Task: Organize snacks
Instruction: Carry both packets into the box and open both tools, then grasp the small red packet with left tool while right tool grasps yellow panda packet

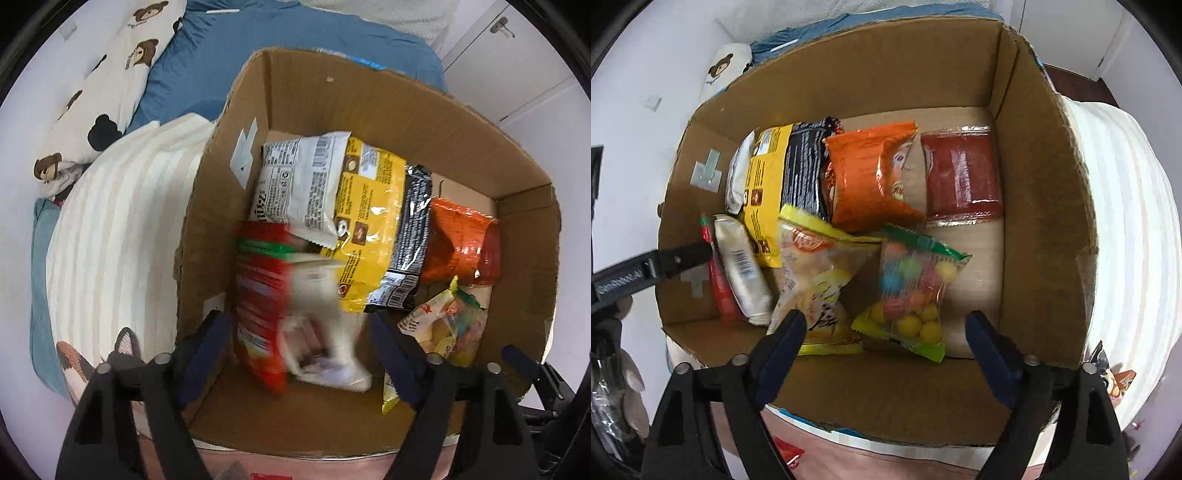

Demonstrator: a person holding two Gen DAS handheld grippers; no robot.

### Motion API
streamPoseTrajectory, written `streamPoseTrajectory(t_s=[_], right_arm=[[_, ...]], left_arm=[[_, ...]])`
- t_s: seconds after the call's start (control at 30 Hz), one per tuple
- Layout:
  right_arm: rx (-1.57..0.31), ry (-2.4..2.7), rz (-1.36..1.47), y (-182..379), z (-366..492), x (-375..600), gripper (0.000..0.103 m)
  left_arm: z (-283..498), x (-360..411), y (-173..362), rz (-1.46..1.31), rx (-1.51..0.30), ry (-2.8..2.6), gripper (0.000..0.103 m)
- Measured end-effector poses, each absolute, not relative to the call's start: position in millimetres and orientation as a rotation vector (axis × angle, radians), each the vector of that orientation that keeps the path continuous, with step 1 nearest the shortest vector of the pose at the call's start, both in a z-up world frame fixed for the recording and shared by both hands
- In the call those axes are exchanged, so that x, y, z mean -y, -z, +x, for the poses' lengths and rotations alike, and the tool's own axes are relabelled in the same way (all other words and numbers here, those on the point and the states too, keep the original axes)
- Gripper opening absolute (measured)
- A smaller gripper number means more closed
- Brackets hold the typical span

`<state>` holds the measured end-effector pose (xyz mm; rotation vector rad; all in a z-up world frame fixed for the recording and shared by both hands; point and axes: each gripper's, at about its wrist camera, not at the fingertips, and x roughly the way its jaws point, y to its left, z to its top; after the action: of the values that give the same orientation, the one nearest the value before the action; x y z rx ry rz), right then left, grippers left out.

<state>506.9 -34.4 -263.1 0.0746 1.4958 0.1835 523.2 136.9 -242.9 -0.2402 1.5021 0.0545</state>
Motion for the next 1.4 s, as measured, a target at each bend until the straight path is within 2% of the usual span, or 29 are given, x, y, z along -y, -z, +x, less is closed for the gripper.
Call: streamPoseTrajectory(t_s=[0.07,0.1,0.13,0.43,0.7,1.07,1.4], right_arm=[[-1.491,-0.175,0.084,260,506,36,0.091],[-1.484,-0.172,0.083,259,506,36,0.092],[-1.482,-0.168,0.084,258,506,37,0.092],[-1.403,-0.157,0.094,225,492,41,0.092],[-1.251,-0.146,0.054,179,458,38,0.092],[-1.101,-0.162,0.052,129,398,41,0.092],[-1.098,-0.214,0.139,125,353,47,0.092]], left_arm=[[522,-138,235,-0.235,-1.484,-0.058,0.085],[521,-137,233,-0.233,-1.475,-0.056,0.094],[518,-137,228,-0.226,-1.459,-0.06,0.095],[495,-126,201,-0.184,-1.392,-0.018,0.095],[452,-122,161,-0.157,-1.218,-0.029,0.095],[393,-113,116,-0.149,-1.086,-0.007,0.095],[342,-110,117,-0.147,-1.064,-0.038,0.095]])
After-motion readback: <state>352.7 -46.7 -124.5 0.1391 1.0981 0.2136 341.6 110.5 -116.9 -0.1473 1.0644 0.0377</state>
